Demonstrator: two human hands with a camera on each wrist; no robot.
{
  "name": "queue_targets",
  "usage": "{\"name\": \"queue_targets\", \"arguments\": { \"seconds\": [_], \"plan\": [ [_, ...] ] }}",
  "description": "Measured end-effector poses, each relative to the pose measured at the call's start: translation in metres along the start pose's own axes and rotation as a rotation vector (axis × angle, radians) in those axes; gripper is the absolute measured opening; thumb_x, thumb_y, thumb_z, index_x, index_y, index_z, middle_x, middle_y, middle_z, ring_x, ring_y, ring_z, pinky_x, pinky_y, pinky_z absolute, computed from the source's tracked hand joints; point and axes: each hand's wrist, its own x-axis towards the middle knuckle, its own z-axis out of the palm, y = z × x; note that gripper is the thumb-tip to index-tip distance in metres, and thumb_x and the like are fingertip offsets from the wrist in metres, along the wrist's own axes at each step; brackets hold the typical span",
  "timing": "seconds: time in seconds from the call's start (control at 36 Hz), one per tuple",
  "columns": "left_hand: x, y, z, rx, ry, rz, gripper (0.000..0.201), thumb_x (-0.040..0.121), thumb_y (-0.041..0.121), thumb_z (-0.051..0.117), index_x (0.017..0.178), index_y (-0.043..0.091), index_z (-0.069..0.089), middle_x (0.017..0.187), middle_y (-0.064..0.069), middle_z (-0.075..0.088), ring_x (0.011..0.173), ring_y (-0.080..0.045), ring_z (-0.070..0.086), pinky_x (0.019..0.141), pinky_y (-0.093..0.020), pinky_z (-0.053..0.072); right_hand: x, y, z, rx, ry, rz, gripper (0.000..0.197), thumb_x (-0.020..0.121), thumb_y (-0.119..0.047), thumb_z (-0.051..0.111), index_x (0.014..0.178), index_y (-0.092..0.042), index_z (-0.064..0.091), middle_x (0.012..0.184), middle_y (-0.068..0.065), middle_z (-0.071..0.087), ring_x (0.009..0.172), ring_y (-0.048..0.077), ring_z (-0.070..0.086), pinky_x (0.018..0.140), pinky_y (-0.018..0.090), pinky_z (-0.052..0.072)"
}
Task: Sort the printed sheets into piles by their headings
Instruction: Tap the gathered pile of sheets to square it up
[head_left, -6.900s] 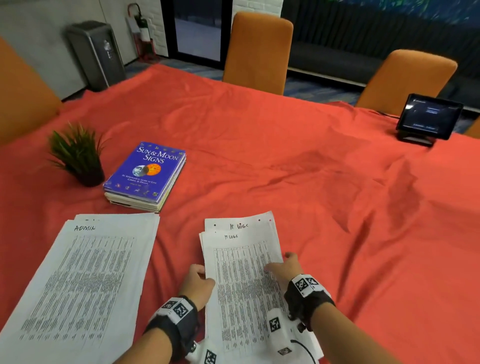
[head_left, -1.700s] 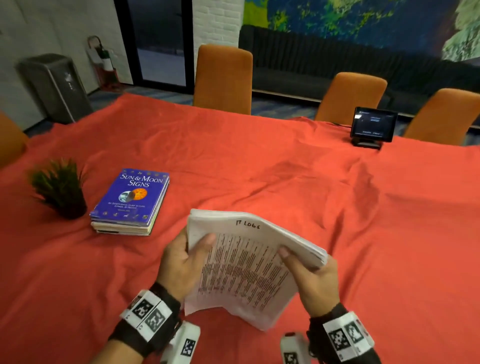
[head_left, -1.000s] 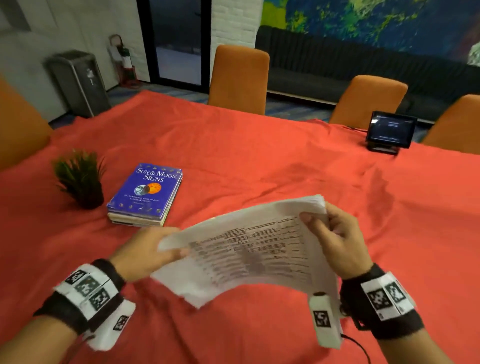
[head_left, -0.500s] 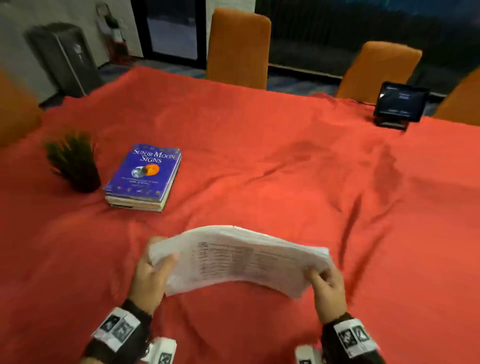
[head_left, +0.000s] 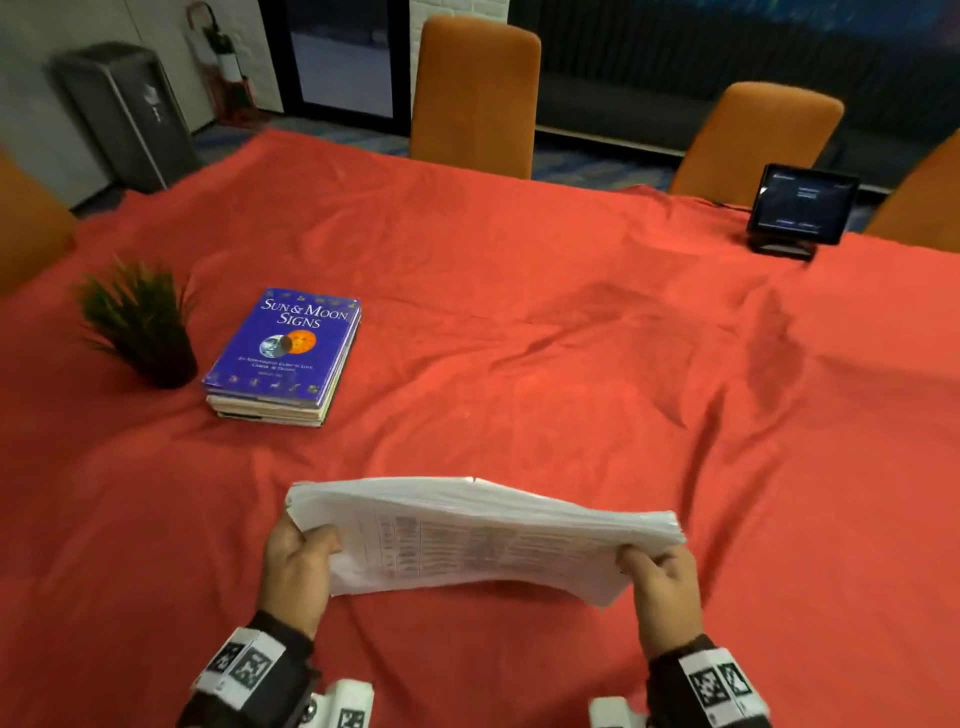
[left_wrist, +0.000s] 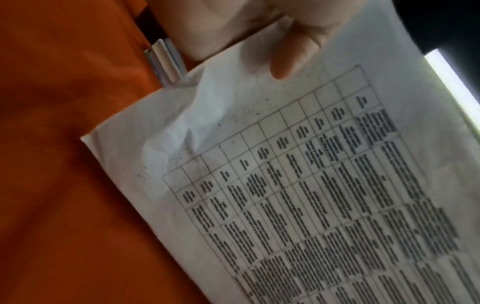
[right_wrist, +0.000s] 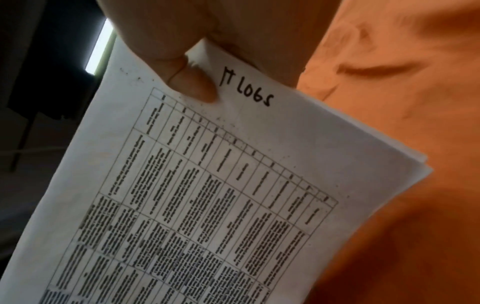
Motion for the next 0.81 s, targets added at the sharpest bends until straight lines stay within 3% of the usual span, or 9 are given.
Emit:
{"name": "queue_targets", "arguments": {
  "seconds": [0.08,0.14,0.25,0.36,0.5,0.56,0.64,0.72,0.81],
  "plan": [
    [-0.003,-0.012,0.0,0.062,-0.034,-0.09,0.024,0.074,-0.01,0.051,0.082,0.01,0.062,0.068,0.003,0.069,0.075,-0.024,0.06,0.065,-0.031,0.047,-0.002,0.016,-0.003,-0.068,-0.025,0.061,0.043,0.074,0.031,0.047,0.059,-0.006,0.061,0.051,-0.01,0.057,0.05,-0.004,0.047,0.05,0.014,0.04],
    [-0.001,-0.008,0.003,0.09,-0.047,-0.081,0.03,0.079,-0.016,0.047,0.078,0.011,0.062,0.062,0.009,0.07,0.069,-0.015,0.061,0.062,-0.025,0.049,0.0,0.011,-0.008,-0.076,-0.051,0.033,0.04,0.074,0.032,0.047,0.065,-0.004,0.063,0.056,-0.008,0.06,0.054,-0.002,0.05,0.053,0.014,0.042],
    [0.007,0.022,0.009,0.155,-0.067,0.027,0.02,0.064,0.006,0.049,0.073,0.015,0.064,0.061,0.02,0.068,0.062,-0.004,0.058,0.056,-0.009,0.045,0.01,-0.019,-0.021,-0.077,-0.117,-0.072,0.021,0.065,0.007,0.05,0.077,-0.009,0.057,0.069,-0.005,0.056,0.066,0.008,0.049,0.06,0.017,0.041],
    [0.014,0.066,0.021,0.264,-0.089,0.25,0.031,0.064,0.009,0.045,0.073,0.027,0.068,0.066,0.018,0.068,0.059,0.003,0.056,0.056,-0.012,0.045,0.017,-0.063,-0.03,-0.283,-0.211,-0.222,0.05,0.066,-0.001,0.06,0.107,-0.028,0.057,0.108,-0.009,0.066,0.107,0.012,0.06,0.093,0.022,0.043],
    [0.015,0.13,0.045,0.593,-0.148,0.642,0.006,0.068,0.013,0.047,0.062,0.013,0.049,0.048,-0.008,0.041,0.053,-0.035,0.041,0.05,-0.044,0.043,0.02,-0.131,0.011,-0.5,-0.499,-0.473,0.083,0.07,-0.042,0.081,0.141,-0.026,0.042,0.141,-0.018,0.047,0.132,-0.007,0.04,0.107,0.008,0.028],
    [0.006,0.159,0.059,0.717,-0.164,0.74,0.016,0.067,0.013,0.047,0.058,0.022,0.037,0.045,-0.003,0.028,0.051,-0.028,0.031,0.046,-0.038,0.038,0.024,-0.147,0.036,-0.556,-0.612,-0.481,0.072,0.071,-0.046,0.079,0.135,-0.031,0.049,0.131,-0.021,0.055,0.122,-0.008,0.048,0.102,0.013,0.037],
    [-0.009,0.191,0.076,0.809,-0.198,0.831,0.009,0.066,0.015,0.049,0.064,0.022,0.043,0.048,0.005,0.037,0.054,-0.026,0.042,0.049,-0.035,0.042,0.028,-0.159,0.063,-0.432,-0.691,-0.395,0.016,0.083,-0.031,0.074,0.093,-0.021,0.068,0.076,-0.018,0.064,0.068,-0.004,0.056,0.063,0.024,0.047],
    [-0.011,0.207,0.08,0.817,-0.206,0.896,0.009,0.064,0.014,0.052,0.072,0.017,0.052,0.062,0.004,0.051,0.064,-0.024,0.053,0.058,-0.038,0.047,0.031,-0.156,0.071,-0.159,-0.616,-0.304,0.021,0.089,-0.025,0.069,0.082,-0.006,0.07,0.063,-0.01,0.063,0.061,-0.001,0.051,0.056,0.025,0.044],
    [-0.002,0.212,0.067,0.701,-0.218,0.972,0.014,0.066,0.015,0.057,0.078,0.022,0.058,0.078,0.006,0.057,0.076,-0.019,0.057,0.071,-0.039,0.048,0.03,-0.15,0.07,-0.066,-0.515,-0.3,0.043,0.086,-0.044,0.067,0.085,-0.001,0.07,0.07,0.009,0.062,0.071,0.01,0.051,0.06,0.036,0.043]
  ]
}}
